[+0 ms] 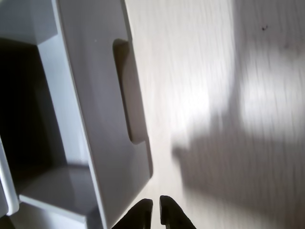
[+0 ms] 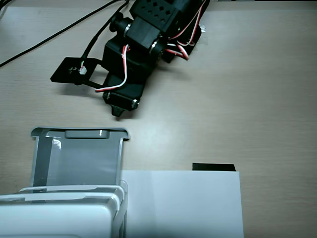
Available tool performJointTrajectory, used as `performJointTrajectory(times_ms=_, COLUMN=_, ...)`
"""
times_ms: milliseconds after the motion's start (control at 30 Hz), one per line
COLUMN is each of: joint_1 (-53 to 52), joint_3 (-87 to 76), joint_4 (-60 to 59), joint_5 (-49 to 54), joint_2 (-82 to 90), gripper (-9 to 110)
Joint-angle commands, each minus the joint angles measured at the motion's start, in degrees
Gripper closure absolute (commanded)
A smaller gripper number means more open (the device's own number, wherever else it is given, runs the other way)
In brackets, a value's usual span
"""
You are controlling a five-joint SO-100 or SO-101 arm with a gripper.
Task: Close drawer.
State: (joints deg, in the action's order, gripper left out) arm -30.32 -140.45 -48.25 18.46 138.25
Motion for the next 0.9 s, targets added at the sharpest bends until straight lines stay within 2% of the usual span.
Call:
performJointTrajectory(times_ms=0, joint_1=-1.7, joint_3=0.7, joint_4=1.6, joint_5=1.5, joint_2=-1.4, gripper=101)
performJointTrajectory(times_ms=333, joint_1=-4.8, joint_3=4.8, joint_4=9.6, joint_5=4.1, joint_2=-12.2, gripper=101)
performJointTrajectory(times_ms=867, joint_1=3.8, joint_3=12.2, joint_4=30.2, joint_5=-3.7, joint_2=-30.8, gripper=101)
